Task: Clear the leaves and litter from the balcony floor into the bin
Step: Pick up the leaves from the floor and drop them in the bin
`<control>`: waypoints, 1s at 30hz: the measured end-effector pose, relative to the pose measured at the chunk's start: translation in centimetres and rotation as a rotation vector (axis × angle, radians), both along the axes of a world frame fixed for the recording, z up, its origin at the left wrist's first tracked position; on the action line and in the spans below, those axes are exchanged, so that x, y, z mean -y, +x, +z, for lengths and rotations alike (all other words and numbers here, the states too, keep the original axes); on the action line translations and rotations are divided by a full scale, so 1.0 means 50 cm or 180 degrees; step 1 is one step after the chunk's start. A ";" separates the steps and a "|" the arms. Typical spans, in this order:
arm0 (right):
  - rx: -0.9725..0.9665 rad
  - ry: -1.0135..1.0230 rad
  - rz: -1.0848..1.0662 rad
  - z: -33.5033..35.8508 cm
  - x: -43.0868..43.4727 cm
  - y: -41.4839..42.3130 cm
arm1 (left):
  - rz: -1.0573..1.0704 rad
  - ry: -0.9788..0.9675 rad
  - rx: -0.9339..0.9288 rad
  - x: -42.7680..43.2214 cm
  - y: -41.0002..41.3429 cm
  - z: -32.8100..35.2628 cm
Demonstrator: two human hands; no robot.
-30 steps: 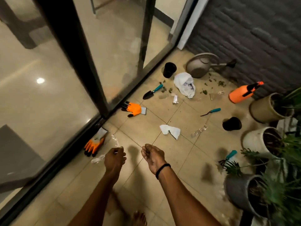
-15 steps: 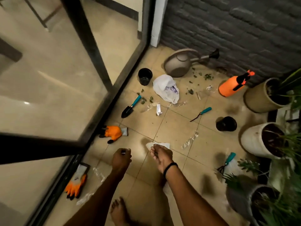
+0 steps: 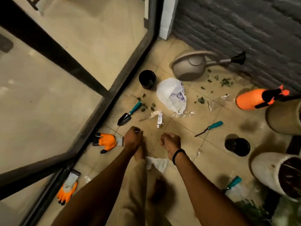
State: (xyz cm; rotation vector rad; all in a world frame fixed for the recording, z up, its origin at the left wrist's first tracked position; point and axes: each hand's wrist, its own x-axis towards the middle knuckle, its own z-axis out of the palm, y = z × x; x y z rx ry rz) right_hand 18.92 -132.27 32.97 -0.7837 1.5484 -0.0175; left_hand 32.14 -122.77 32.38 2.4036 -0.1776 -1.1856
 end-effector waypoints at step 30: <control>-0.0749 -0.2328 0.3966 -0.707 0.284 0.301 | -0.1684 0.0278 0.0886 0.276 0.151 -0.656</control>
